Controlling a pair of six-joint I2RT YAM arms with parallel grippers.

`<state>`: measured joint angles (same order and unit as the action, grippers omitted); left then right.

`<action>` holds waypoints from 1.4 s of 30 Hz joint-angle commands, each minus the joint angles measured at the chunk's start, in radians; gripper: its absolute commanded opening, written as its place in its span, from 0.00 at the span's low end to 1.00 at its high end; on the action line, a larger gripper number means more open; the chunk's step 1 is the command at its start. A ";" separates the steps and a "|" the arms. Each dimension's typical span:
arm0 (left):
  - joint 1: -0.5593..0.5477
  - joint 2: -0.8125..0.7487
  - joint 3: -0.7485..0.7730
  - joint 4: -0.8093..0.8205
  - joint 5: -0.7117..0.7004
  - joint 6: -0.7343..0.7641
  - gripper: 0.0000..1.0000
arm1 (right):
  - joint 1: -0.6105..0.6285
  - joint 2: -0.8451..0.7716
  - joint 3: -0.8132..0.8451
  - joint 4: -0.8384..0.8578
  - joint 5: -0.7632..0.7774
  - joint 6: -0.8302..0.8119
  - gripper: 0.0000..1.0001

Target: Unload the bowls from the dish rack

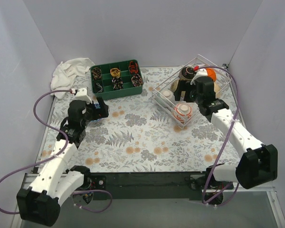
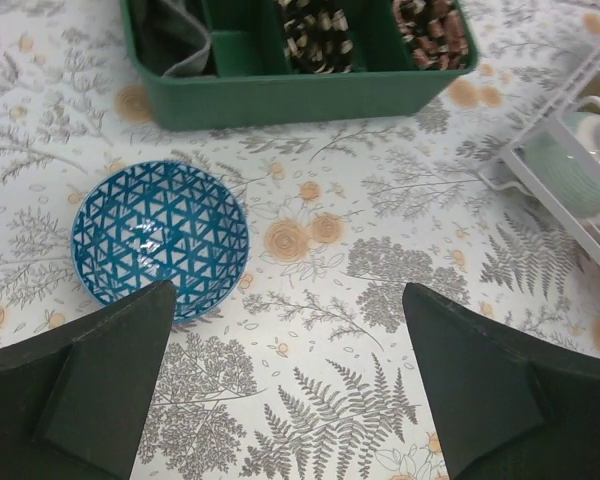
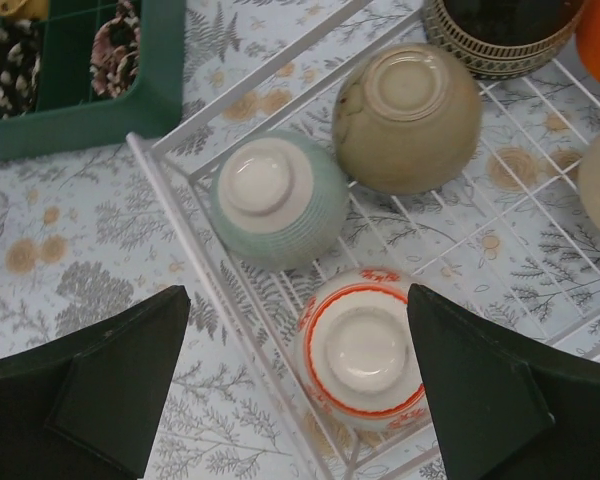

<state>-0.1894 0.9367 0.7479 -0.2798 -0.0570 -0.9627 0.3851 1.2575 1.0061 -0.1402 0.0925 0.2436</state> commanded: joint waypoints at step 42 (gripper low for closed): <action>-0.090 -0.216 -0.196 0.211 0.085 0.061 0.98 | -0.319 0.623 0.160 0.389 -0.108 0.750 0.99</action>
<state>-0.2752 0.7143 0.5617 -0.0811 0.0120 -0.9123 0.0658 1.8694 1.1637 0.2047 -0.0505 0.9730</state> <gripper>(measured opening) 0.982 0.985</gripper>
